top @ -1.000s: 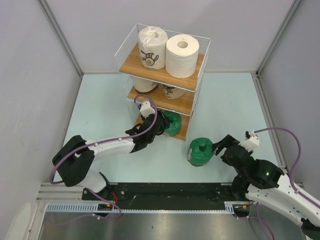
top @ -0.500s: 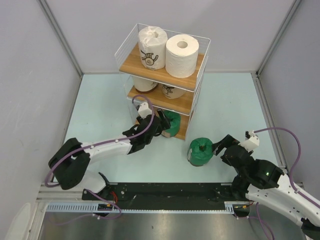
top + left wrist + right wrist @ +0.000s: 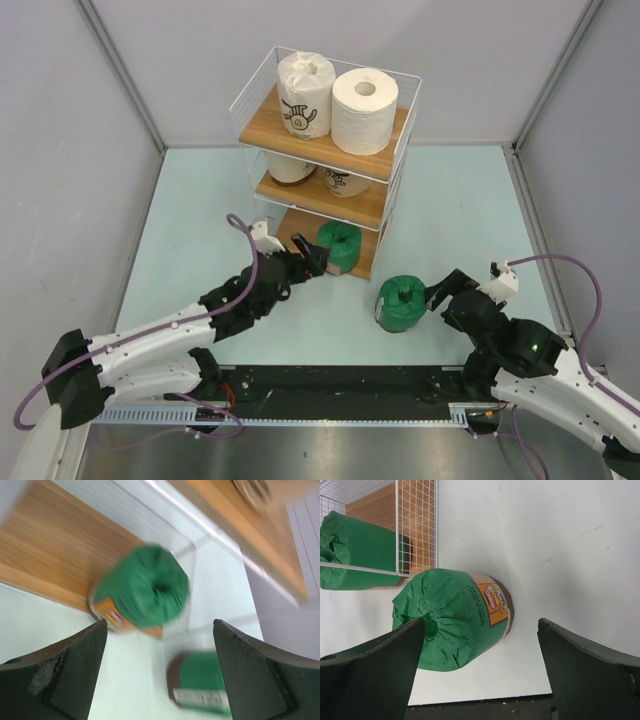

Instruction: Place and organize the paper towels onto the shelf

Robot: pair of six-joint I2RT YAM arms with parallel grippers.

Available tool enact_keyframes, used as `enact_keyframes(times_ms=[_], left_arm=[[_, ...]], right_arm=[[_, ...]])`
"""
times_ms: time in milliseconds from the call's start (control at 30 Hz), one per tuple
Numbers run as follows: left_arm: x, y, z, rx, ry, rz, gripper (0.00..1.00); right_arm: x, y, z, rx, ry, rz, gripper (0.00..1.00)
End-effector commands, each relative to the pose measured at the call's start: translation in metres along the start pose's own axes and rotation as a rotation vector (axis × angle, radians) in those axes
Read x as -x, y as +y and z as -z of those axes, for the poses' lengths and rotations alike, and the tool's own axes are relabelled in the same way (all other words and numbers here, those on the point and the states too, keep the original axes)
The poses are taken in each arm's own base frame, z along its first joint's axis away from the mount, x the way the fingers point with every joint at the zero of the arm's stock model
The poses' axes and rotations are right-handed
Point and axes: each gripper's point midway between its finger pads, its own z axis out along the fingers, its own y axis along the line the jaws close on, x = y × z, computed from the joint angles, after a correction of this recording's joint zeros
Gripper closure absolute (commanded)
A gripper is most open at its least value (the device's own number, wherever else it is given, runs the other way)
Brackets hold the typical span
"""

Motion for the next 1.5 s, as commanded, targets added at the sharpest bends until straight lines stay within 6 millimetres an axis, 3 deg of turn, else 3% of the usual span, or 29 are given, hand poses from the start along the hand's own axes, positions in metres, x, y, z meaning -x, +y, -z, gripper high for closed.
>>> enact_keyframes(times_ms=[0, 33, 133, 200, 300, 433, 767, 967, 1100, 1467], left_arm=[[-0.037, -0.031, 0.028, -0.086, 0.087, -0.127, 0.09], [-0.057, -0.043, 0.04, -0.121, 0.137, -0.164, 0.09], [-0.091, -0.068, 0.05, -0.173, 0.205, -0.208, 0.09], [-0.113, -0.074, 0.048, -0.174, 0.25, -0.215, 0.09], [-0.139, -0.083, 0.043, -0.192, 0.301, -0.192, 0.09], [-0.153, -0.097, 0.033, -0.201, 0.319, -0.168, 0.09], [-0.139, -0.14, 0.02, -0.25, 0.259, -0.144, 0.09], [-0.149, -0.149, 0.01, -0.232, 0.279, -0.192, 0.09], [-0.17, -0.133, 0.0, -0.153, 0.332, -0.274, 0.11], [-0.184, -0.106, -0.006, -0.066, 0.362, -0.321, 0.12]], right_arm=[[0.009, 0.001, 0.002, 0.012, -0.039, -0.042, 0.0], [0.011, 0.002, 0.003, 0.02, -0.045, -0.051, 0.01], [0.023, 0.007, 0.011, 0.056, -0.076, -0.084, 0.01], [0.03, 0.01, 0.016, 0.08, -0.091, -0.099, 0.01], [0.034, 0.011, 0.019, 0.087, -0.099, -0.091, 0.01], [0.032, 0.007, 0.02, 0.071, -0.089, -0.088, 0.01], [0.033, 0.006, 0.021, 0.073, -0.09, -0.093, 0.01], [0.033, 0.006, 0.021, 0.076, -0.092, -0.096, 0.01], [0.034, 0.005, 0.021, 0.076, -0.097, -0.099, 0.01], [0.035, 0.005, 0.022, 0.077, -0.099, -0.095, 0.01]])
